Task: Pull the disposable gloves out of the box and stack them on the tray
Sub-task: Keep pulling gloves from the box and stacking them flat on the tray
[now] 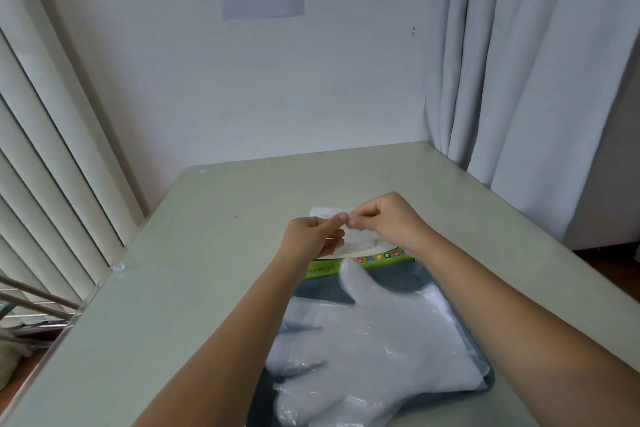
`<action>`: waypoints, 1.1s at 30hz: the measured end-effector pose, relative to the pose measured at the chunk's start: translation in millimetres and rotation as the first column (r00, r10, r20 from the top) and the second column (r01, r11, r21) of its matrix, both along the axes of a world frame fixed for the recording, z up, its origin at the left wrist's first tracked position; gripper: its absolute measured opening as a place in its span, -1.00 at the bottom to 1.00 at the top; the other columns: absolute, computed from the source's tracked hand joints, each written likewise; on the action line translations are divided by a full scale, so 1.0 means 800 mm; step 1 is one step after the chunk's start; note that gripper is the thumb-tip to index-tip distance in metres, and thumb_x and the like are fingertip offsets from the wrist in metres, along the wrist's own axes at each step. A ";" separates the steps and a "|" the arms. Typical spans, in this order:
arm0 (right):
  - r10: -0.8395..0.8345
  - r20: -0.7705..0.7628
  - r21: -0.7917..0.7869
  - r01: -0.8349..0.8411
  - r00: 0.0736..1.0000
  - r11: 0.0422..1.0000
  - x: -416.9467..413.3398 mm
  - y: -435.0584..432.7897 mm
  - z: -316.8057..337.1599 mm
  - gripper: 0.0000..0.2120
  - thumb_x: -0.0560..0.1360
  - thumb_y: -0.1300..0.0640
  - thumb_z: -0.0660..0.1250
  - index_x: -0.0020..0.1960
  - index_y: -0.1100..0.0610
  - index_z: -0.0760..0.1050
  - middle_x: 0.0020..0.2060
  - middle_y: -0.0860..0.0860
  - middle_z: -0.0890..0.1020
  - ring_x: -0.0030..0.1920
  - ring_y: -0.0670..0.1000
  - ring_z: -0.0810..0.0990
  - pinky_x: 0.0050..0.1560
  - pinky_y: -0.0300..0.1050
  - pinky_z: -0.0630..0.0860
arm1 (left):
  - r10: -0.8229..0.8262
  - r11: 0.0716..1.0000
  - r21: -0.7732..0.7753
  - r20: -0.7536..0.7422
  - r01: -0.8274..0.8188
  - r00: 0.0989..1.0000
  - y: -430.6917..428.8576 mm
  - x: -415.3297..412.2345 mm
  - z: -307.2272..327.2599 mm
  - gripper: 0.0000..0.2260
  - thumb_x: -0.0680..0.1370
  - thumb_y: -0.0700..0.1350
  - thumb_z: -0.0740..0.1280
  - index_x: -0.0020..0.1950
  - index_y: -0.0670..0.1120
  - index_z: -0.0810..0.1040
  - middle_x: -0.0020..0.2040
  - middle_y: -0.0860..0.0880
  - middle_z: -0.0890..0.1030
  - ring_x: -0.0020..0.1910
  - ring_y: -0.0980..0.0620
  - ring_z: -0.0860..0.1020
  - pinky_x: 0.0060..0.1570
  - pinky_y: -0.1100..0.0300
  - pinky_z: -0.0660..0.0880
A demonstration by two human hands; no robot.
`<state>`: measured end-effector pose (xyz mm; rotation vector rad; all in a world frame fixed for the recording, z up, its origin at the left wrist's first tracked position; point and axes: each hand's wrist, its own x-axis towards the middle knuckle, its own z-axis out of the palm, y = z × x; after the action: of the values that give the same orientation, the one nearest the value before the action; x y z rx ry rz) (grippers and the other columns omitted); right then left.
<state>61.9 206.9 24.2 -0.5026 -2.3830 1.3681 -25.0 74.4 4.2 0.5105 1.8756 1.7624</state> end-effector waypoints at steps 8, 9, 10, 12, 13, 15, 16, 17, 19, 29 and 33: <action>-0.073 -0.047 -0.127 0.067 0.996 0.990 0.008 0.014 -0.005 -0.69 0.23 0.07 0.62 -0.39 0.13 0.48 -0.52 -0.13 0.46 -0.48 -0.19 0.36 -0.41 -0.35 0.30 | -0.046 0.996 0.072 -0.063 0.050 0.997 -0.001 0.004 0.001 -0.90 0.51 -0.20 0.41 -0.17 -0.21 0.62 -0.31 -0.07 0.63 -0.26 0.01 0.58 -0.13 0.18 0.56; -0.076 -0.068 -0.198 0.061 0.995 0.978 0.010 0.017 -0.007 -0.70 0.26 0.06 0.60 -0.39 0.13 0.49 -0.51 -0.11 0.47 -0.46 -0.18 0.37 -0.38 -0.34 0.32 | -0.038 0.996 0.077 -0.063 0.043 0.997 -0.003 0.004 0.002 -0.90 0.51 -0.20 0.42 -0.17 -0.21 0.62 -0.31 -0.07 0.64 -0.25 0.01 0.59 -0.13 0.19 0.57; -0.067 -0.086 -0.268 0.041 0.994 0.963 0.011 0.020 -0.009 -0.75 0.29 0.05 0.57 -0.37 0.13 0.54 -0.47 -0.09 0.52 -0.41 -0.16 0.40 -0.32 -0.33 0.35 | -0.031 0.996 0.083 -0.062 0.036 0.998 -0.004 0.004 0.002 -0.90 0.51 -0.20 0.42 -0.19 -0.20 0.61 -0.31 -0.06 0.64 -0.25 0.01 0.60 -0.13 0.21 0.58; -0.036 -0.111 -0.391 -0.010 0.993 0.920 0.014 0.026 -0.015 -0.83 0.34 0.06 0.52 -0.29 0.14 0.63 -0.37 -0.04 0.61 -0.30 -0.12 0.46 -0.22 -0.27 0.38 | -0.020 0.996 0.081 -0.072 0.025 0.997 -0.007 0.002 0.001 -0.90 0.50 -0.21 0.42 -0.20 -0.19 0.60 -0.28 -0.07 0.65 -0.23 0.01 0.62 -0.16 0.27 0.60; -0.030 -0.120 -0.444 -0.027 0.992 0.895 0.015 0.027 -0.016 -0.86 0.36 0.08 0.50 -0.26 0.15 0.64 -0.33 -0.03 0.63 -0.27 -0.11 0.47 -0.20 -0.26 0.37 | -0.018 0.996 0.082 -0.074 0.024 0.997 -0.008 0.002 0.000 -0.90 0.50 -0.20 0.43 -0.20 -0.19 0.60 -0.27 -0.08 0.66 -0.22 0.01 0.62 -0.17 0.28 0.60; -0.044 -0.134 -0.519 -0.032 0.990 0.854 0.015 0.030 -0.018 -0.90 0.41 0.14 0.46 -0.20 0.17 0.65 -0.29 -0.02 0.67 -0.24 -0.10 0.50 -0.21 -0.26 0.38 | -0.010 0.995 0.096 -0.074 0.017 0.997 -0.010 0.001 0.000 -0.91 0.50 -0.20 0.42 -0.17 -0.19 0.61 -0.24 -0.09 0.67 -0.20 0.02 0.63 -0.19 0.31 0.58; -0.056 -0.141 -0.532 -0.028 0.988 0.847 0.016 0.030 -0.019 -0.92 0.44 0.16 0.44 -0.17 0.18 0.65 -0.26 -0.02 0.68 -0.21 -0.09 0.52 -0.20 -0.27 0.39 | -0.002 0.995 0.103 -0.074 0.009 0.997 -0.011 0.001 0.000 -0.92 0.51 -0.20 0.41 -0.16 -0.20 0.61 -0.23 -0.09 0.67 -0.19 0.03 0.64 -0.19 0.31 0.57; -0.064 -0.148 -0.512 -0.021 0.987 0.859 0.017 0.030 -0.018 -0.92 0.46 0.15 0.42 -0.15 0.16 0.64 -0.23 -0.02 0.70 -0.18 -0.09 0.54 -0.18 -0.27 0.40 | 0.007 0.994 0.109 -0.075 0.001 0.997 -0.010 0.000 -0.001 -0.92 0.53 -0.20 0.40 -0.14 -0.20 0.61 -0.22 -0.09 0.67 -0.18 0.04 0.64 -0.17 0.31 0.57; -0.060 -0.165 -0.394 -0.010 0.984 0.919 0.019 0.026 -0.016 -0.91 0.46 0.10 0.42 -0.10 0.11 0.65 -0.15 -0.03 0.71 -0.12 -0.11 0.60 -0.10 -0.28 0.42 | 0.015 0.993 0.117 -0.083 -0.005 0.996 -0.010 -0.001 0.000 -0.90 0.55 -0.21 0.37 -0.11 -0.22 0.61 -0.19 -0.10 0.66 -0.13 0.02 0.64 -0.11 0.29 0.59; -0.027 -0.209 -0.169 -0.009 0.977 0.986 0.014 0.008 0.007 -0.91 0.41 0.14 0.49 -0.10 0.12 0.70 -0.24 -0.04 0.71 -0.21 -0.21 0.61 -0.17 -0.46 0.45 | -0.028 0.995 0.078 -0.293 0.053 0.956 -0.008 0.011 0.019 -0.95 0.51 -0.19 0.43 -0.16 -0.12 0.64 -0.31 0.13 0.63 -0.33 0.27 0.54 -0.36 0.49 0.39; -0.093 -0.235 -0.379 -0.003 0.968 0.925 0.019 0.013 0.003 -0.93 0.47 0.19 0.41 -0.12 0.17 0.67 -0.27 0.04 0.67 -0.29 -0.16 0.56 -0.23 -0.38 0.45 | -0.001 0.999 0.051 -0.280 0.016 0.960 -0.008 0.009 0.020 -0.95 0.51 -0.17 0.42 -0.15 -0.09 0.62 -0.11 0.08 0.67 -0.27 0.25 0.57 -0.34 0.49 0.40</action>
<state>77.4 217.1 26.7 -0.4487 -1.9028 1.7659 -18.0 67.9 19.9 0.8249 2.0132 1.8159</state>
